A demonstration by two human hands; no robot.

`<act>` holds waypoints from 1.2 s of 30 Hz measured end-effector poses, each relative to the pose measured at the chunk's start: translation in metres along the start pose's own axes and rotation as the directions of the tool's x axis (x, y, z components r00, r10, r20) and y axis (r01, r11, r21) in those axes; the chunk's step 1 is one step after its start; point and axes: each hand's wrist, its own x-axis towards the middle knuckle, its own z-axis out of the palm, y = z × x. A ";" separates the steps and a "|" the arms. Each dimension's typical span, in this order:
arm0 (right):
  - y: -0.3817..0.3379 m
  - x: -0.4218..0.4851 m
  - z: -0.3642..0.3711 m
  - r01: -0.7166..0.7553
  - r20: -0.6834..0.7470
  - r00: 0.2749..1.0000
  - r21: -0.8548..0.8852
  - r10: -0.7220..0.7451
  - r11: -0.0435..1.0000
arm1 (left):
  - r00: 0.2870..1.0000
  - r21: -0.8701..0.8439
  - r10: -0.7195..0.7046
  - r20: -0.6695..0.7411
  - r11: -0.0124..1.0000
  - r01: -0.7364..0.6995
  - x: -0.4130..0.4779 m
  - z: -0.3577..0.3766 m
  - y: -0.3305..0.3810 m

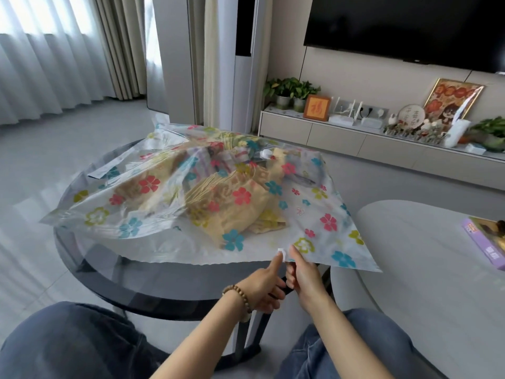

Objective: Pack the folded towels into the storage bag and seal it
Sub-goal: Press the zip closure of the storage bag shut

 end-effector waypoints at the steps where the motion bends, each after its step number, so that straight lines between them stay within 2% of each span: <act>1: -0.001 -0.001 -0.002 0.019 -0.007 1.000 -0.021 -0.019 1.000 | 1.000 -0.052 0.015 0.009 0.999 -0.015 0.005 0.008 0.001; 3: -0.004 -0.002 -0.004 0.045 -0.025 0.999 -0.057 -0.046 0.997 | 0.998 -0.210 0.049 -0.040 0.976 -0.056 0.012 0.019 0.003; 5: -0.004 -0.001 -0.007 0.052 -0.007 0.999 -0.087 -0.053 0.995 | 0.985 -0.293 0.111 -0.133 0.945 -0.146 0.019 0.022 0.007; 8: -0.005 0.003 -0.008 0.056 0.035 0.998 -0.062 -0.054 0.996 | 0.949 -0.291 0.208 -0.239 0.917 -0.274 0.025 0.025 0.013; 13: -0.012 0.000 -0.008 0.081 0.064 0.995 0.005 -0.081 0.997 | 0.892 -0.221 0.275 -0.358 0.904 -0.367 0.027 0.020 0.013; 19: -0.014 0.007 -0.012 0.071 0.065 0.995 0.055 -0.075 0.996 | 0.852 -0.313 0.223 -0.473 0.862 -0.399 0.026 0.009 0.012; 23: -0.011 0.015 -0.025 0.012 0.001 1.000 0.091 -0.012 0.996 | 0.817 -0.292 0.203 -0.540 0.865 -0.408 0.017 -0.026 -0.001; 27: -0.012 0.017 -0.018 0.059 -0.146 0.989 0.122 -0.041 0.991 | 0.807 -0.245 0.245 -0.537 0.870 -0.428 0.006 -0.057 -0.009; 29: -0.012 0.011 0.006 0.034 -0.088 0.996 0.149 -0.021 0.988 | 0.823 -0.278 0.230 -0.519 0.865 -0.417 0.007 -0.056 -0.008; 32: -0.006 0.002 0.053 -0.032 0.063 0.997 -0.035 0.034 0.999 | 0.835 -0.305 0.217 -0.506 0.860 -0.408 0.012 -0.053 -0.004; 34: 0.000 -0.001 0.076 -0.064 0.089 0.993 -0.148 0.078 0.987 | 0.845 -0.316 0.187 -0.502 0.869 -0.380 0.014 -0.059 -0.002; 36: 0.005 -0.001 0.087 -0.069 0.075 0.994 -0.157 0.082 0.985 | 0.848 -0.306 0.186 -0.496 0.877 -0.371 0.014 -0.066 -0.002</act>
